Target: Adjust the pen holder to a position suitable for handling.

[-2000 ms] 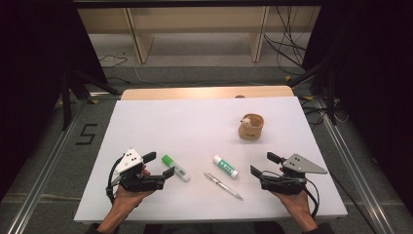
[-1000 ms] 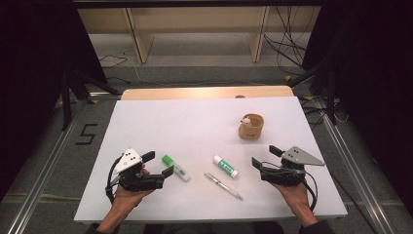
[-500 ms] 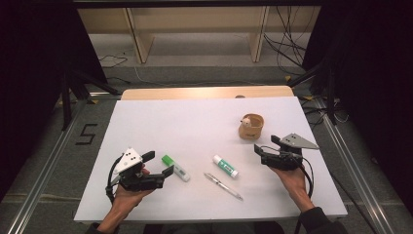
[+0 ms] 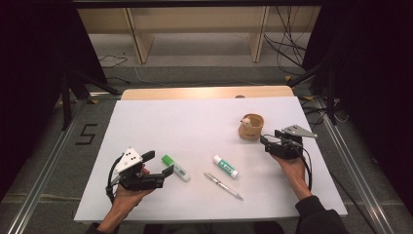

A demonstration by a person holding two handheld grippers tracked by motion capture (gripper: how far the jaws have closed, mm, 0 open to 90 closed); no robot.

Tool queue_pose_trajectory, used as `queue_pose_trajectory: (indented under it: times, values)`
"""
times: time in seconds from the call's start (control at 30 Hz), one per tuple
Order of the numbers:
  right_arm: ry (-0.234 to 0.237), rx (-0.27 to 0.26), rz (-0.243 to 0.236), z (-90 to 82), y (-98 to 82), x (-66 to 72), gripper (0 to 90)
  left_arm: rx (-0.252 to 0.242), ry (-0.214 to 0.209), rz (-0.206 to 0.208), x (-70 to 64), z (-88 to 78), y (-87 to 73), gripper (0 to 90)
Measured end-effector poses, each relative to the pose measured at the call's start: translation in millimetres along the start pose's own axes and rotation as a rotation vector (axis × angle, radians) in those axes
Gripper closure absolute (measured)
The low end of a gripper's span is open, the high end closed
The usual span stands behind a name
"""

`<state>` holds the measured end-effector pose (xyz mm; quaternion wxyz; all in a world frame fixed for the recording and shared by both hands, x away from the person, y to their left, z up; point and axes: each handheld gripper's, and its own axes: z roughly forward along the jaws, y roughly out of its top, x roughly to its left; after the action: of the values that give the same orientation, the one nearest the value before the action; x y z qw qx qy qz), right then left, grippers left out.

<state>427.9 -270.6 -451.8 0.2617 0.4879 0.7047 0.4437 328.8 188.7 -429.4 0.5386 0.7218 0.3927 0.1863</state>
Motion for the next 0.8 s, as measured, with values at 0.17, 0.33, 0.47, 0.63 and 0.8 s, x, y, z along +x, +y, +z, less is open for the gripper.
queue_pose_trajectory:
  times: [0.17, 0.33, 0.47, 0.63, 0.8]
  values:
    - [-0.044, 0.024, 0.033, 7.4, 0.4, -11.3, 46.5, 0.002, 0.0, 0.001, 0.2, 0.2, -0.1, 10.8]
    - [-0.048, 0.037, 0.054, 15.6, 1.1, -18.6, 60.5, 0.002, 0.003, 0.002, 0.0, 0.7, -0.1, 10.9]
    - [-0.072, 0.068, 0.065, 28.5, 0.9, -25.0, 73.4, 0.002, 0.003, 0.003, 0.2, 0.3, -0.1, 11.0]
    - [-0.08, 0.102, 0.105, 46.6, 1.9, -31.8, 87.7, 0.003, 0.001, 0.0, 0.6, 0.5, -0.2, 11.0]
    - [-0.08, 0.132, 0.105, 57.6, 0.7, -29.0, 90.0, 0.0, 0.002, -0.002, 0.9, 0.3, 0.1, 11.0]
